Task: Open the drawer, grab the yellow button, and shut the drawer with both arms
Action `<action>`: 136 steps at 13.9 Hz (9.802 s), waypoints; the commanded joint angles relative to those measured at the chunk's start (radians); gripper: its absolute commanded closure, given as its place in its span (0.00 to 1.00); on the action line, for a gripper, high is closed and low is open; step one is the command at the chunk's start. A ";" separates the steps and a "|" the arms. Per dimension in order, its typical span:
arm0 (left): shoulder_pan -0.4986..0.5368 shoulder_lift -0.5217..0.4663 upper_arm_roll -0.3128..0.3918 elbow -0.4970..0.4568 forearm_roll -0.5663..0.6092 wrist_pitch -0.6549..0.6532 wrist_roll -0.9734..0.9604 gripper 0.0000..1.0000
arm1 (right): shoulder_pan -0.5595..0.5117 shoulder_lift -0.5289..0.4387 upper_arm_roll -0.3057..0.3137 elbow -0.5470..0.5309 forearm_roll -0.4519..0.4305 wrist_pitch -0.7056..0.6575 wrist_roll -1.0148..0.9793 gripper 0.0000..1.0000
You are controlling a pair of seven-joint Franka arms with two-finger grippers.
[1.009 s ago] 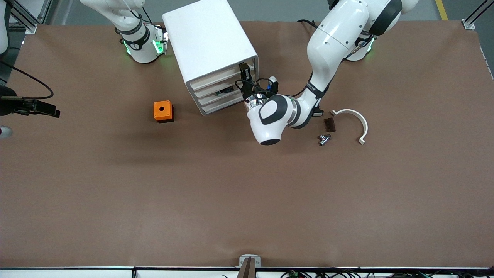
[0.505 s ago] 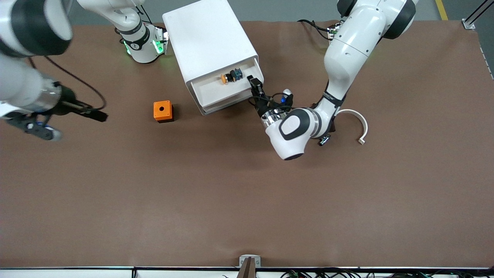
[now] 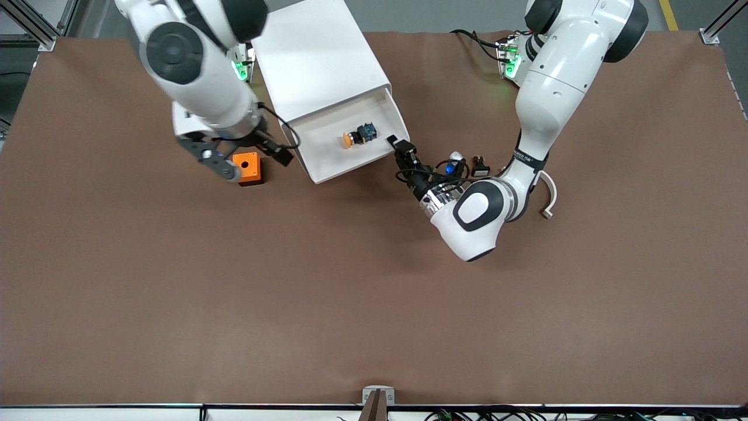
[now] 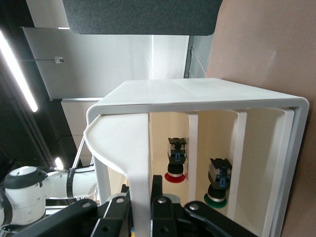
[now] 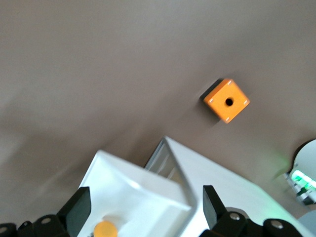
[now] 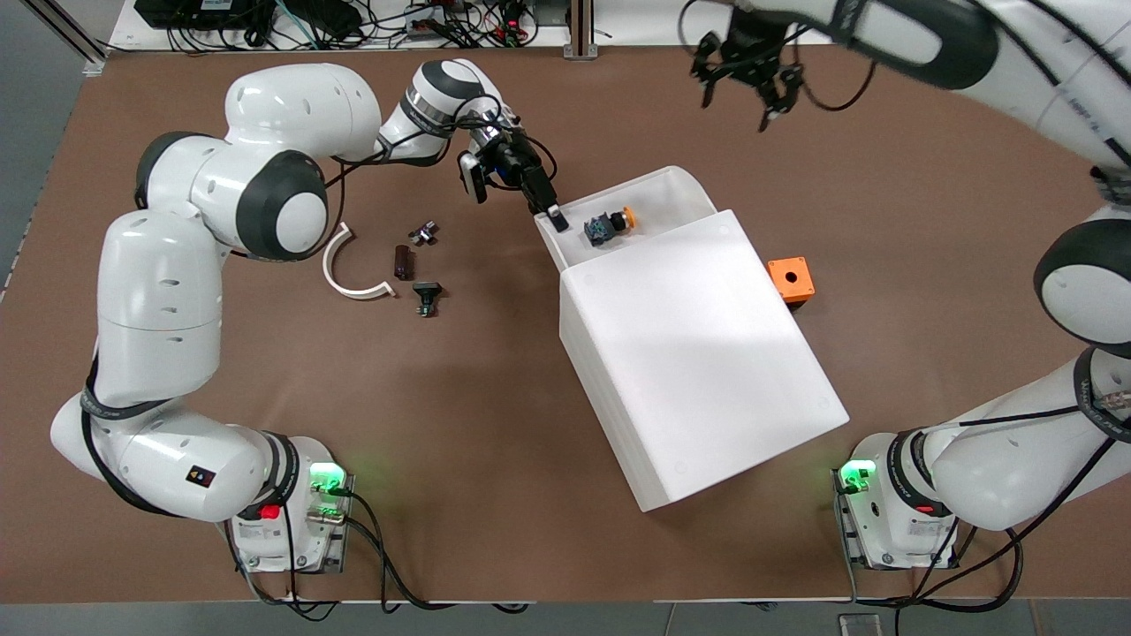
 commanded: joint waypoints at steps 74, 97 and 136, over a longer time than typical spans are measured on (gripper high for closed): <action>-0.494 -0.180 0.031 0.110 0.536 0.576 0.946 0.01 | -0.597 0.429 -0.027 -0.251 -0.130 0.849 -1.213 0.34; 0.053 -0.494 0.050 0.136 0.950 0.294 1.557 0.01 | -0.559 -0.100 -0.014 -0.132 -0.174 0.086 -1.204 0.00; 0.352 -0.830 0.105 -0.120 1.053 0.349 2.286 0.00 | -0.528 -0.326 -0.102 -0.024 -0.081 -0.125 -1.210 0.00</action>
